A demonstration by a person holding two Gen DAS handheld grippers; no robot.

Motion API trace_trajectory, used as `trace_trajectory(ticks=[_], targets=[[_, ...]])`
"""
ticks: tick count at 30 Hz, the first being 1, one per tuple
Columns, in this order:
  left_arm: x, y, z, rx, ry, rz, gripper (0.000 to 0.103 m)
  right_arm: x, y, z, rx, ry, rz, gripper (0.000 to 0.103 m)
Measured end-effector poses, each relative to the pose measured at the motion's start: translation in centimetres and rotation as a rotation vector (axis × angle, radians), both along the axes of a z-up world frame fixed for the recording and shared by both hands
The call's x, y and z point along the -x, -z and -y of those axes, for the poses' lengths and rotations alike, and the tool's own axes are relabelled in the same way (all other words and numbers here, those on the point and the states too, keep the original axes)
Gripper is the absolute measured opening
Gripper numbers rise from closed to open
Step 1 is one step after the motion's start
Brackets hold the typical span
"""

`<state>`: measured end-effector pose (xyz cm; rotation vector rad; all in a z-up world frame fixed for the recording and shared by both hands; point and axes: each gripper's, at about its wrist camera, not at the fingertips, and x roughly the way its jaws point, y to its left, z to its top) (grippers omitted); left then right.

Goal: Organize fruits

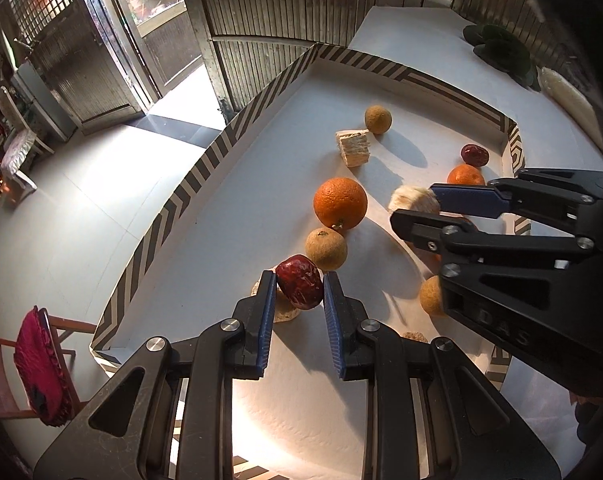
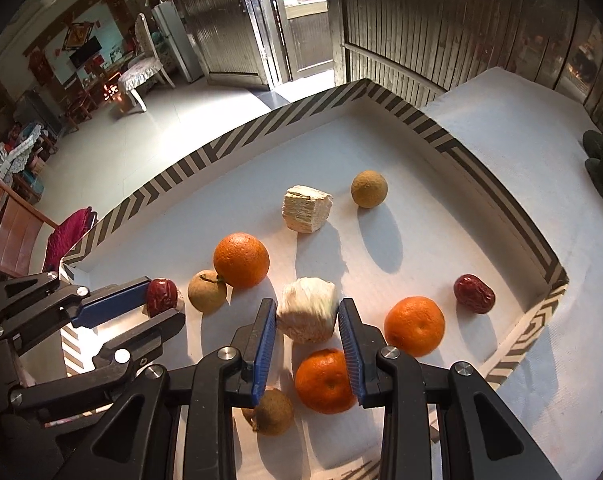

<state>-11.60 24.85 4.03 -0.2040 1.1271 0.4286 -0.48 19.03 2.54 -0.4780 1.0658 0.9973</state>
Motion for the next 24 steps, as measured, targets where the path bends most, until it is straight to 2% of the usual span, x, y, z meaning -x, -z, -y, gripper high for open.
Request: trace_trajectory(ticks=[11,13,15,24], targets=[[0.1,-0.2,-0.1,0.015,-0.001,-0.001,0.026,1.5,-2.1,3.2,-0.06,0.038,0.017,0.032],[0.2,-0.4,-0.1,0.016,-0.002,0.001,0.044,2.1,-2.7,4.0,-0.074,0.052,0.029,0.032],[0.4,-0.8,0.0,0.01,-0.003,0.018,0.055,2.4,-3.4,4.9,-0.094,0.075,0.033,0.032],[0.0,-2.6,0.9,-0.021,0.011,0.056,0.055,3.9,-5.0,8.1,-0.143,0.158,0.062,0.035]])
